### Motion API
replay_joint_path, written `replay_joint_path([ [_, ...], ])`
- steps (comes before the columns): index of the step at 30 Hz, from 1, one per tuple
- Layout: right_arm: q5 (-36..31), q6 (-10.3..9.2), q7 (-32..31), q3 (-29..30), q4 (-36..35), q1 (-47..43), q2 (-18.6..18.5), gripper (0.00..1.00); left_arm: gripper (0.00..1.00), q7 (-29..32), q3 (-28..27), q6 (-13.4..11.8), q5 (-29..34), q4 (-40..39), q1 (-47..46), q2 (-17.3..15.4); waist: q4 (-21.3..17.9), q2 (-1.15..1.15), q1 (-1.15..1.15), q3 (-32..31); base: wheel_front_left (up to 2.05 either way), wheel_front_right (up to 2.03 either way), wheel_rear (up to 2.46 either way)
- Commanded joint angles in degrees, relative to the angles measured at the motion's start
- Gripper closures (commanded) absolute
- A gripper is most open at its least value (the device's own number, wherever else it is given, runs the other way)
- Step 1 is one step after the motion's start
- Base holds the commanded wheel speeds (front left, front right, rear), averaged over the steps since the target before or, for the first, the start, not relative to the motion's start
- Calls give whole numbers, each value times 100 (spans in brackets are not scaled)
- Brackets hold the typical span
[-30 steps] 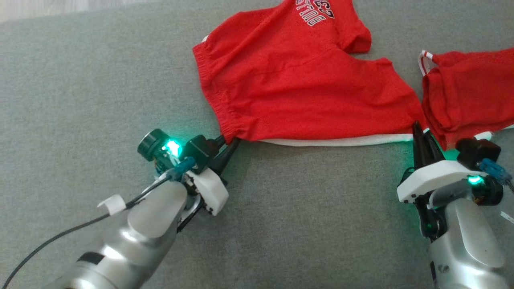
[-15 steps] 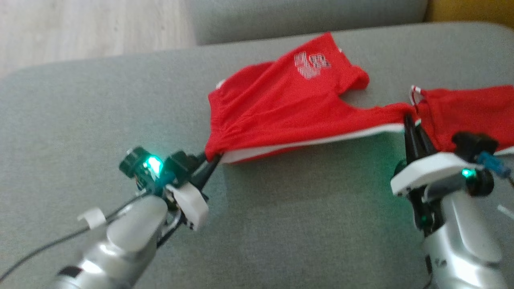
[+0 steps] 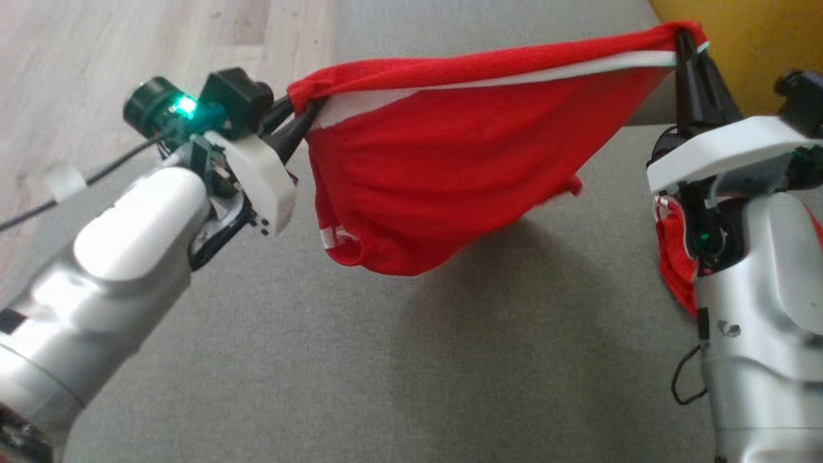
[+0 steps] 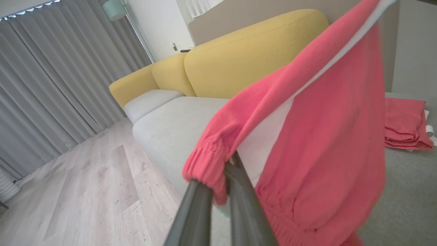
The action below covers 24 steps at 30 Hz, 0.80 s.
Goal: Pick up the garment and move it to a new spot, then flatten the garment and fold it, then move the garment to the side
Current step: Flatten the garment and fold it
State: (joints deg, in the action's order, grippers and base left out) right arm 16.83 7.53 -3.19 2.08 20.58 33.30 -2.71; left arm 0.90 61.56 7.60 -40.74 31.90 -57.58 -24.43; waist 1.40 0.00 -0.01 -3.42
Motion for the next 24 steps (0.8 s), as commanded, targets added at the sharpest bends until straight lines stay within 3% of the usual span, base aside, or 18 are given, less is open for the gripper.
replay_joint_path([
  [1, 70, -4, -52, -101, -318, 226, -17, 100, 100, 90, -153, -11, -138, -188, -419, -317, 33, 0, 1, -82, 0, 0, 0],
  [9, -118, -4, -542, 61, -993, -125, -17, 100, 100, 641, -114, -11, -1087, -1090, -213, -752, 68, 0, 1, -28, 0, 0, 0],
  [13, -280, -4, -849, 153, -1018, 70, -17, 100, 100, 707, -252, -87, -1241, -1250, -235, -906, 20, 0, 1, 189, 0, 0, 0],
  [18, -451, -4, -971, 98, -380, 1074, -17, 100, 100, 680, -446, -118, -1274, -967, -625, -840, -91, 0, 1, 795, 0, 0, 0],
  [24, -805, -4, -126, 214, 1035, 2866, -17, 100, 100, 93, -924, -147, -1240, 80, -1647, -293, -81, 0, 1, 1653, 0, 0, 0],
])
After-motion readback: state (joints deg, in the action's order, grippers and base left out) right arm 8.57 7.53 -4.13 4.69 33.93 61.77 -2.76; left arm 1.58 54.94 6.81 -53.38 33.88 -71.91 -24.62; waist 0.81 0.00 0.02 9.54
